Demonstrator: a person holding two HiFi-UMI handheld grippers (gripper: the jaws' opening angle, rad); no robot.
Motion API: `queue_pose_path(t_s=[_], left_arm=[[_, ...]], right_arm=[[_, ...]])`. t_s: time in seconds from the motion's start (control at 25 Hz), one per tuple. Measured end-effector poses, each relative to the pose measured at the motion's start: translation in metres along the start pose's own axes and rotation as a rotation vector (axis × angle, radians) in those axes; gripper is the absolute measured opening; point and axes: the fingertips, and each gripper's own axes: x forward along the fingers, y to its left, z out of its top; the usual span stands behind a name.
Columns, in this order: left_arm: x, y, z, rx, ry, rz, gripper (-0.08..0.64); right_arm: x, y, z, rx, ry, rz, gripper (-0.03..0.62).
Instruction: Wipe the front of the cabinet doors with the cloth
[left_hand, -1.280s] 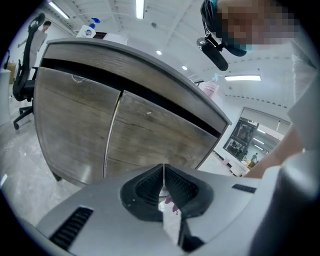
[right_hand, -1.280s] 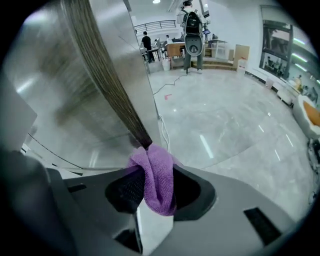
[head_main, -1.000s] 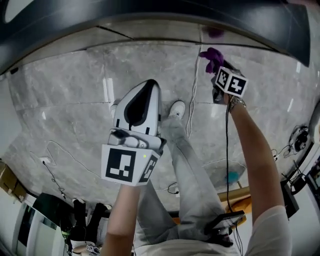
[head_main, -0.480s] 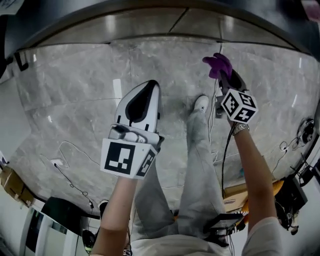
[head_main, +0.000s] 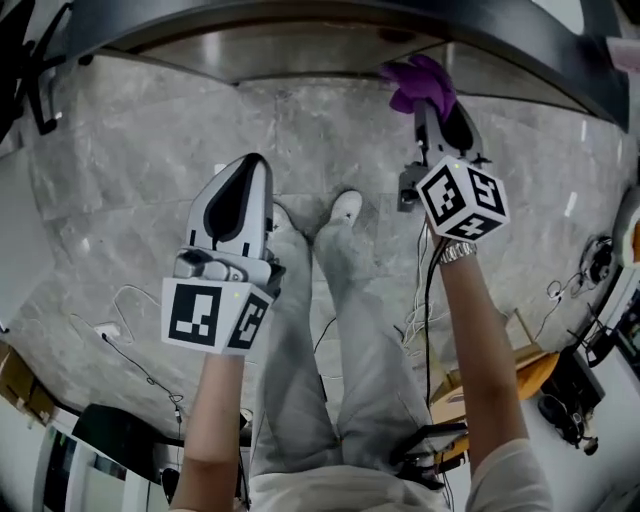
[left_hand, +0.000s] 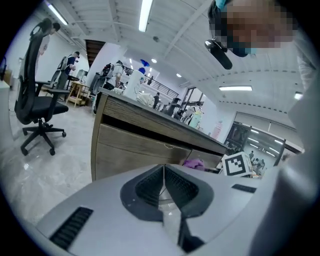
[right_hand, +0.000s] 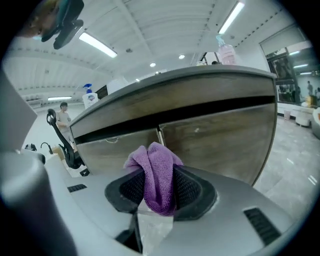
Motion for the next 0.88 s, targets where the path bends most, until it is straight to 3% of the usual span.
queue_pose_path(t_s=[0.28,0.52,0.64,0.88], left_arm=[[0.012,-0.013,0.004,-0.051,-0.01,0.001,0.017],[0.024,-0.043,0.018,-0.033,-0.058,-0.022,0.017],[0.021,-0.039,0.01,-0.072,-0.05,-0.026,0.017],[0.016,-0.008,-0.004,-0.065,0.002,-0.066,0.017]], right_arm=[[0.026,0.008,0.037,-0.012,-0.023,-0.04,0.138],[0.03,0.002,0.047,-0.083,0.015,-0.024,0.138],[0.028,0.005,0.047,-0.119,-0.002,-0.065,0.138],[0.038,0.026,0.04,-0.024,-0.039,-0.154,0.138]])
